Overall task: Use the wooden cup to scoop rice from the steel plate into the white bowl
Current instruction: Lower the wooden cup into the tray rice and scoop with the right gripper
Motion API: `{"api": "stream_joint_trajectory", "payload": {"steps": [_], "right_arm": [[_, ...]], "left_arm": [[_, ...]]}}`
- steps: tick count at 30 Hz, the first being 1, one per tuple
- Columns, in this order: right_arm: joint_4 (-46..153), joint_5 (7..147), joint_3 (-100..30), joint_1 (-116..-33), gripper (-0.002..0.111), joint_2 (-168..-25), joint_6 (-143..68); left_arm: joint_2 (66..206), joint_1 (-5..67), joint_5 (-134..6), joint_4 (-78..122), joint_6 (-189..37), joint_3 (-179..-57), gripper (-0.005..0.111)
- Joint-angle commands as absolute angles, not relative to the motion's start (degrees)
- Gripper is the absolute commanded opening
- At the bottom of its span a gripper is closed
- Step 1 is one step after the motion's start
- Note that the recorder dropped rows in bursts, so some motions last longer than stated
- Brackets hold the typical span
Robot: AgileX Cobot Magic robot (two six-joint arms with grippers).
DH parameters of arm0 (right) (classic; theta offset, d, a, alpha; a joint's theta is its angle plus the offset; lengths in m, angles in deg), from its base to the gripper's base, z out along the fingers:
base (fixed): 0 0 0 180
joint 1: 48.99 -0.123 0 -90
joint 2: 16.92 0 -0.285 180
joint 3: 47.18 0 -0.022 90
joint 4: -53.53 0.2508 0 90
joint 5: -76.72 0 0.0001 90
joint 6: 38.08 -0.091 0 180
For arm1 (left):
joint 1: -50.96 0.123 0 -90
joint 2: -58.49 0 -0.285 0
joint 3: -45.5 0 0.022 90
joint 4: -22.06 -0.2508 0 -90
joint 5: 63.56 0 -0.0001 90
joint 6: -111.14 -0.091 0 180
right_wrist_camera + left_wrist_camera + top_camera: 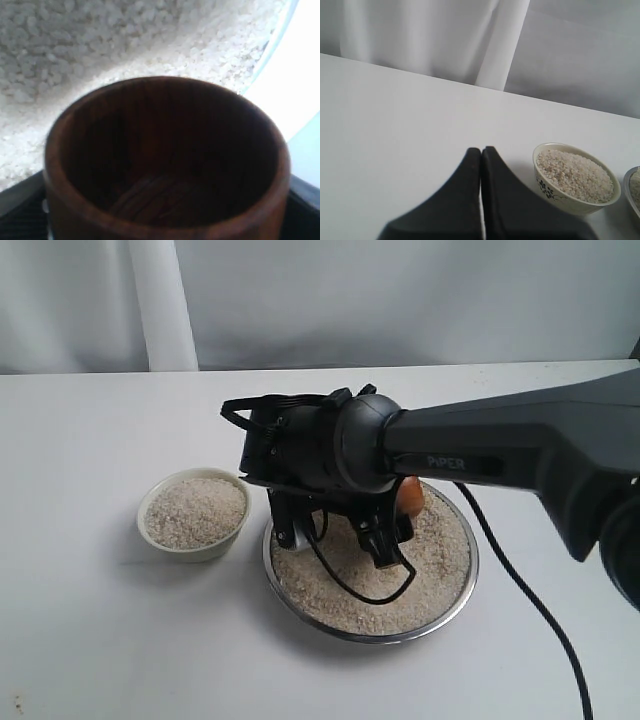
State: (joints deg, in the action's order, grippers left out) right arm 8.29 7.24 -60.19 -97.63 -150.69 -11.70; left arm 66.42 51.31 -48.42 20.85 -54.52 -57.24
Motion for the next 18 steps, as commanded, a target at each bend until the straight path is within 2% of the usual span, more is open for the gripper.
{"api": "stream_joint_trajectory", "payload": {"steps": [1, 8, 18], "right_arm": [[4.5, 6.8, -58.1, -97.5, 0.0, -150.5, -10.0], [2.9, 6.8, -52.2, -97.5, 0.0, -150.5, -9.4], [9.5, 8.8, -52.1, -97.6, 0.0, -153.1, -10.6]], "left_arm": [[66.3, 51.0, -48.3, 21.0, -54.3, -57.3, 0.0], [66.3, 51.0, -48.3, 21.0, -54.3, -57.3, 0.0], [66.3, 51.0, -48.3, 21.0, -54.3, -57.3, 0.0]]}}
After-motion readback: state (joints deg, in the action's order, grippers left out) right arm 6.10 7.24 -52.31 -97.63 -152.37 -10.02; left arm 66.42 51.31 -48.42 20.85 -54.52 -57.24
